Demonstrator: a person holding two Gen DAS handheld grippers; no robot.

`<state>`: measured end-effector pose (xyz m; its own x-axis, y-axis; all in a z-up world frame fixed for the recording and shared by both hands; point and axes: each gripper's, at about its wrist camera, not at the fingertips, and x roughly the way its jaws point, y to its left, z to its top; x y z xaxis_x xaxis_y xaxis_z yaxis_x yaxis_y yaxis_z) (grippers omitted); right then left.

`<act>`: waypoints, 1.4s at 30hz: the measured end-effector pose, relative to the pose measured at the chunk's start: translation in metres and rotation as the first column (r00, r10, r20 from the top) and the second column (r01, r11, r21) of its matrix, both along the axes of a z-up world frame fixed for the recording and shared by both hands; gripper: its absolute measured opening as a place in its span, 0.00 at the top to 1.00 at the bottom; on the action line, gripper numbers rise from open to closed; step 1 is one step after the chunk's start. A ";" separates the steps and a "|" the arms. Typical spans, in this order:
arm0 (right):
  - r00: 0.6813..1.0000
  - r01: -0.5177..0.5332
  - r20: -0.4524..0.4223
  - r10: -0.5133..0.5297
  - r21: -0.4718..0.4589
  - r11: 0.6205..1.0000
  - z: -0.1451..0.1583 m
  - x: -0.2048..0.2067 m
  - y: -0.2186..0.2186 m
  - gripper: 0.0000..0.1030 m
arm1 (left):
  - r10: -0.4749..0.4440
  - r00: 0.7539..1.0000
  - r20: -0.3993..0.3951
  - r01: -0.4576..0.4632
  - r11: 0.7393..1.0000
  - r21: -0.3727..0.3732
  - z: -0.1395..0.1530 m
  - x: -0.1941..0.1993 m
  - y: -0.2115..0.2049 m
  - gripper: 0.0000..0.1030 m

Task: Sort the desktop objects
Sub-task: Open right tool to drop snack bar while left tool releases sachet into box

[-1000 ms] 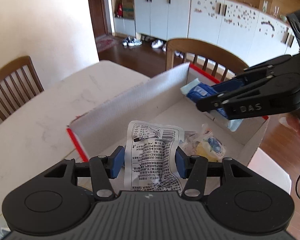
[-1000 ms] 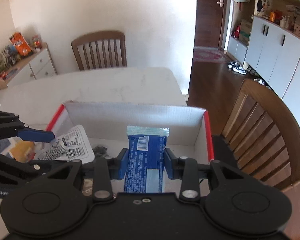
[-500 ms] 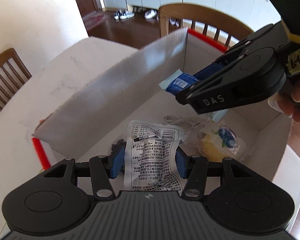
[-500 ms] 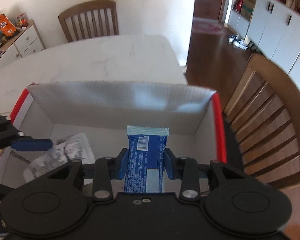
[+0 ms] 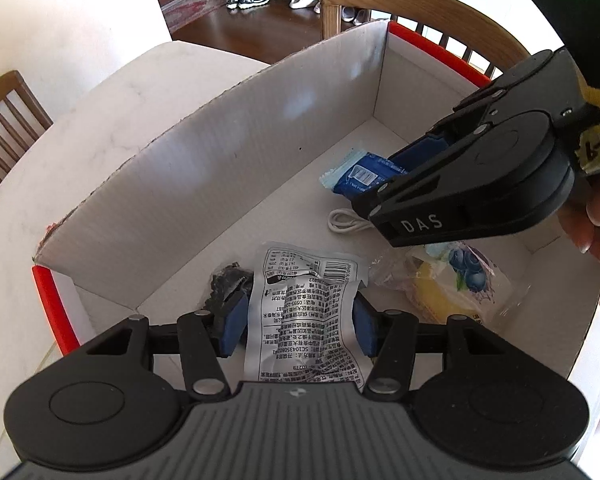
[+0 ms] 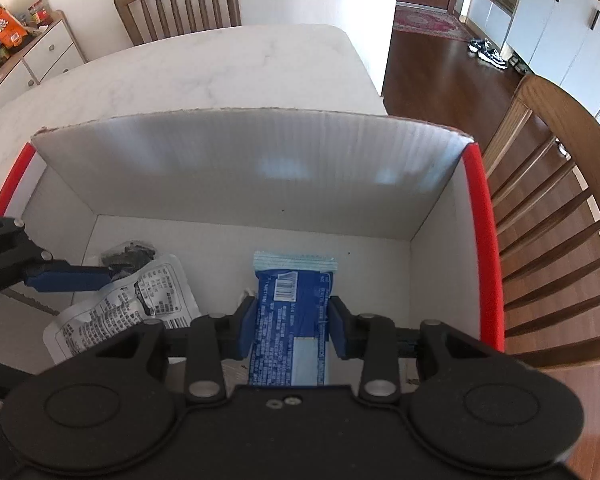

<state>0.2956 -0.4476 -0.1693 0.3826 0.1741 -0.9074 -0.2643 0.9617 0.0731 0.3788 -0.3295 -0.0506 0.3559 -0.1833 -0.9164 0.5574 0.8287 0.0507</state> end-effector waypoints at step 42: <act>0.985 -0.045 0.171 0.020 0.149 0.988 0.080 -0.078 -0.011 0.46 | 0.196 0.968 0.158 -0.141 0.942 -0.305 0.071 -0.087 0.067 0.32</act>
<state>0.2180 -0.4589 -0.0897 0.5193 0.3200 -0.7924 -0.3161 0.9334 0.1698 0.2920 -0.2625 0.0205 0.5617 -0.3527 -0.7484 0.4119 0.9037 -0.1168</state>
